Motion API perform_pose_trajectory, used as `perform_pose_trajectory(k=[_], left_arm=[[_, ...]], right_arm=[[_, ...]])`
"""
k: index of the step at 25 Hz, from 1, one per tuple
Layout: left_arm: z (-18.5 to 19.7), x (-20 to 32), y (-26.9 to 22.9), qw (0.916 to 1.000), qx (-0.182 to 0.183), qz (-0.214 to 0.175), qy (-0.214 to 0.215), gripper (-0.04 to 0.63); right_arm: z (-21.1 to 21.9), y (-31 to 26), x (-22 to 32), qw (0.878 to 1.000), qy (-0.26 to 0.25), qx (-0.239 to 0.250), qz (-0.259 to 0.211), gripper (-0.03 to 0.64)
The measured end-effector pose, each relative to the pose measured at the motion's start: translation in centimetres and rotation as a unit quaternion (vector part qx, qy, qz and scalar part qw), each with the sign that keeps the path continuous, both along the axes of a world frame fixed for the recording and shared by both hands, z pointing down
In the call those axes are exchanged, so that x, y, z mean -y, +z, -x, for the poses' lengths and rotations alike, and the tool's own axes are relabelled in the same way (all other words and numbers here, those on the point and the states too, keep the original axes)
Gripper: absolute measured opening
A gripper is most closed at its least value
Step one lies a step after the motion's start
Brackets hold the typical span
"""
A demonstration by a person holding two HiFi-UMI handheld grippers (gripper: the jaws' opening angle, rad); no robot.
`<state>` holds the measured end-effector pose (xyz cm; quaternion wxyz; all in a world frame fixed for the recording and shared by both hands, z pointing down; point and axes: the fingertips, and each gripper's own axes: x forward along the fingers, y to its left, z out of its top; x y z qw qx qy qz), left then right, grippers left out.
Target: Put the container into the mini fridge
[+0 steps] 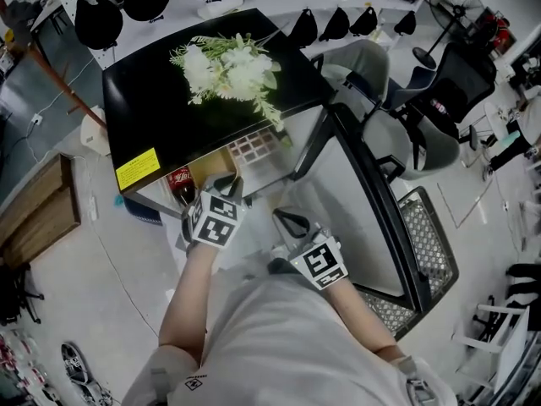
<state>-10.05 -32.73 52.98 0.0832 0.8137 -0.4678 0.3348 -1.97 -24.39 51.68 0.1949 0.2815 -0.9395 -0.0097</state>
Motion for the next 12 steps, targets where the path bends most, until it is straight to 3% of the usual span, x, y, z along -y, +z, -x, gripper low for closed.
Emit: perform_pose_trajectory(k=[12], left_arm=[[0.6, 3.8, 2.0, 0.9973, 0.072, 0.017, -0.002, 0.037]], right_arm=[[-1.3, 0.0, 2.5, 1.000, 0.012, -0.001, 0.000, 0.003]])
